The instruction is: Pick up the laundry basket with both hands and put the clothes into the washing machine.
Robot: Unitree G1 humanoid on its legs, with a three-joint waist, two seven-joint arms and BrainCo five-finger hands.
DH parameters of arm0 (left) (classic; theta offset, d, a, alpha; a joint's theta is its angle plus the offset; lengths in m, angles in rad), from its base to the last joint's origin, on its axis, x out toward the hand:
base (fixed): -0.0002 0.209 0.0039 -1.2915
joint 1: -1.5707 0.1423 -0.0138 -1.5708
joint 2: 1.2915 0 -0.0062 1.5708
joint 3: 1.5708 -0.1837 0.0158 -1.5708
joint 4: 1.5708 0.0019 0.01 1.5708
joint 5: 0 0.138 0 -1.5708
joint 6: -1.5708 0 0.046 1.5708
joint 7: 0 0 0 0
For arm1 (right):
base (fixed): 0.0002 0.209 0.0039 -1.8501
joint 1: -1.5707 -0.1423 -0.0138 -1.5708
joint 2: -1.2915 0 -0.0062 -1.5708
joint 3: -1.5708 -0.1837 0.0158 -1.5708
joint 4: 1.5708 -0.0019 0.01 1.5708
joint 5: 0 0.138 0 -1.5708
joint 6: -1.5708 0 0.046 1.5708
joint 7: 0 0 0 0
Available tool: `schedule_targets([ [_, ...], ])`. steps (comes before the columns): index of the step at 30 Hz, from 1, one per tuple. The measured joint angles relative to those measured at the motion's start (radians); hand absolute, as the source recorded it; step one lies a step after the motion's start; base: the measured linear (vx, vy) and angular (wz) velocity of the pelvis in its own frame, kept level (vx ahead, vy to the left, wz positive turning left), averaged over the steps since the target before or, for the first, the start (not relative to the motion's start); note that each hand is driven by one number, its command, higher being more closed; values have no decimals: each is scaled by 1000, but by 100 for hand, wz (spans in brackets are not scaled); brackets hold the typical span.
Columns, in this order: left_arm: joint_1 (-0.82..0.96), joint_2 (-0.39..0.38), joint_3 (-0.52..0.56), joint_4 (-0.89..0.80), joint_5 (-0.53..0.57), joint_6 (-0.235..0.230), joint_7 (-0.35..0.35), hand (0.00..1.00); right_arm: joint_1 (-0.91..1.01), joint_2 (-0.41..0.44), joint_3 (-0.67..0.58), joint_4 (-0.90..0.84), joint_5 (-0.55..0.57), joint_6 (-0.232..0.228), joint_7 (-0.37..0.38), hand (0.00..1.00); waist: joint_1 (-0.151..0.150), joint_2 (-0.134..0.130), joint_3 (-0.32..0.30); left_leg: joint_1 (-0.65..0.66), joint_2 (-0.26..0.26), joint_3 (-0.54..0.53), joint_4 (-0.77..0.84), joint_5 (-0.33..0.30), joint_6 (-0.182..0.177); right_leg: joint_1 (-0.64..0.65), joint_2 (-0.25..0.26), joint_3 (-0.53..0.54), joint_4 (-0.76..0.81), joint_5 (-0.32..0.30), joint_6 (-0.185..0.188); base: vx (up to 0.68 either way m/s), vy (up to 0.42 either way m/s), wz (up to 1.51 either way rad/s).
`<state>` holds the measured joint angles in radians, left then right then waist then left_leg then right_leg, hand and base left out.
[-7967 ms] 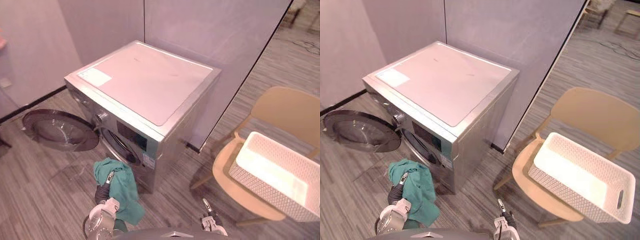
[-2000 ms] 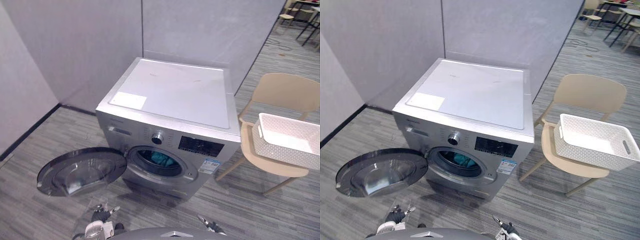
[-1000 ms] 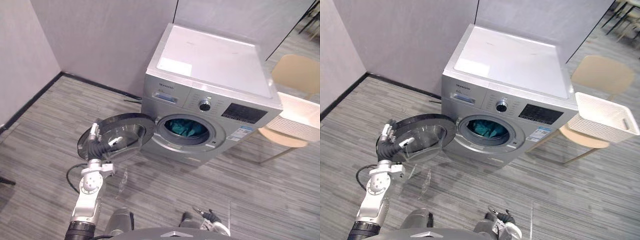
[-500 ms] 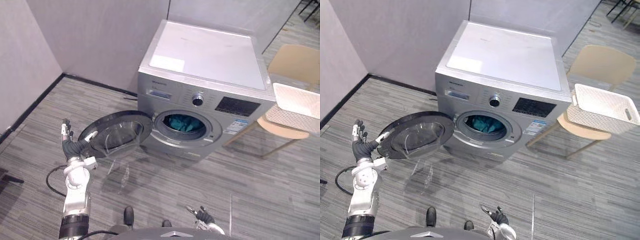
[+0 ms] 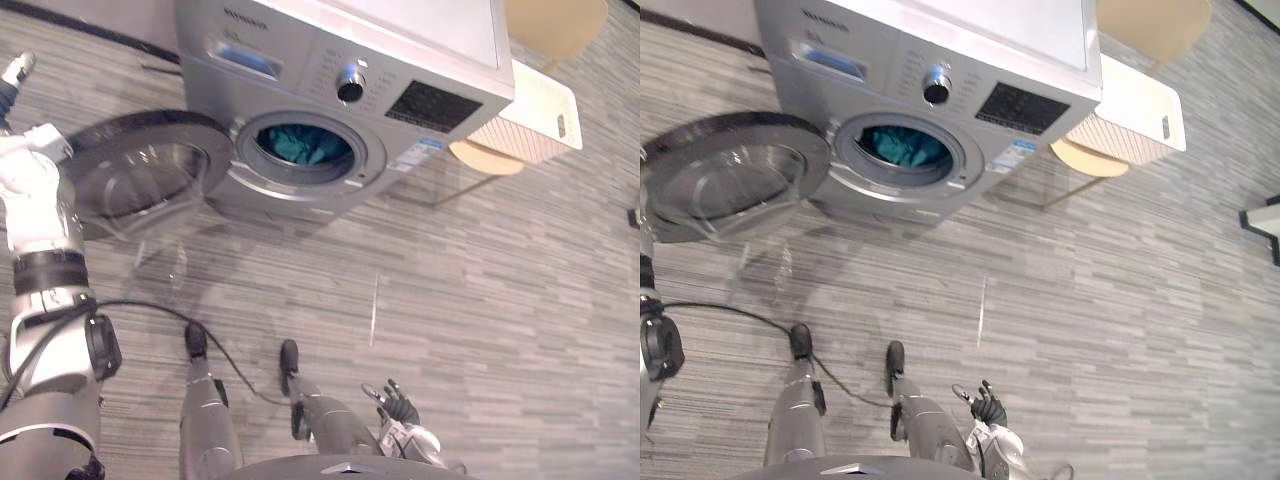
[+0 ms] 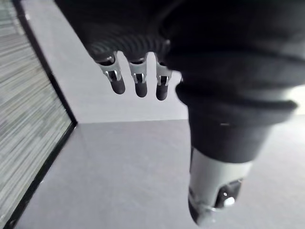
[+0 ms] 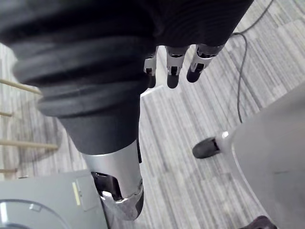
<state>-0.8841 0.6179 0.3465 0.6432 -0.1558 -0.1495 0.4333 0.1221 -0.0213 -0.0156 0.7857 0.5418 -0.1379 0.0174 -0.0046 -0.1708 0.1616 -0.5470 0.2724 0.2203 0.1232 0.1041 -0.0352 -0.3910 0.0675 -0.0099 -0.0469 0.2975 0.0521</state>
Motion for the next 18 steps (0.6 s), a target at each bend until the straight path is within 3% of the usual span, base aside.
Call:
schedule_targets([
  [3,2,-24,-27,79,5,8,-32,0,0,2,28,-63,50,-14,1,0,-3,-1,5,-52,33,10,55,-32,-30,-20,18,14,-33,0,0,-16,-6,-38],
  [6,8,-67,-37,86,31,-43,-43,0,1,12,53,-82,88,-17,9,0,-2,5,8,-63,63,17,73,-36,-39,-30,43,28,-33,0,0,22,-5,-24],
  [10,54,-214,-59,95,60,-85,-70,0,8,11,58,-116,91,-21,25,0,14,42,15,-42,70,8,68,-32,-45,-10,54,34,-33,-13,2,53,47,8],
  [12,128,-286,-99,93,98,-100,-74,0,22,17,74,-116,91,-20,24,0,10,35,7,1,34,15,71,-17,-63,49,15,33,-27,-145,-11,60,30,47],
  [13,156,-317,-111,91,100,-101,-78,0,20,14,72,-110,90,-19,24,0,10,43,2,15,29,20,65,-16,-63,57,13,30,-20,-162,-29,22,-39,26],
  [14,235,-394,-143,119,87,-68,-97,0,16,9,67,-106,89,-16,22,0,24,62,-14,60,15,36,27,-7,-63,59,1,24,14,-185,-29,26,-39,10],
  [15,301,-446,-184,145,73,-44,-107,0,12,9,59,-102,89,-14,22,0,23,75,-27,85,3,45,4,7,-61,62,-8,21,33,-195,-23,43,-16,0],
  [16,430,-527,-315,201,39,1,-130,0,8,19,34,-100,88,-12,20,0,18,92,-38,129,-13,54,-25,20,-59,79,-20,22,53,-210,-16,54,16,0],
  [17,494,-557,-398,219,30,20,-144,0,9,21,31,-93,88,-12,18,0,13,94,-47,148,-25,54,-49,30,-60,83,-28,23,61,-216,-8,61,37,7],
  [18,609,-603,-599,231,18,45,-187,0,9,22,26,-65,88,-12,17,0,-1,94,-66,180,-55,52,-112,57,-54,84,-46,19,73,-232,0,59,51,28],
])
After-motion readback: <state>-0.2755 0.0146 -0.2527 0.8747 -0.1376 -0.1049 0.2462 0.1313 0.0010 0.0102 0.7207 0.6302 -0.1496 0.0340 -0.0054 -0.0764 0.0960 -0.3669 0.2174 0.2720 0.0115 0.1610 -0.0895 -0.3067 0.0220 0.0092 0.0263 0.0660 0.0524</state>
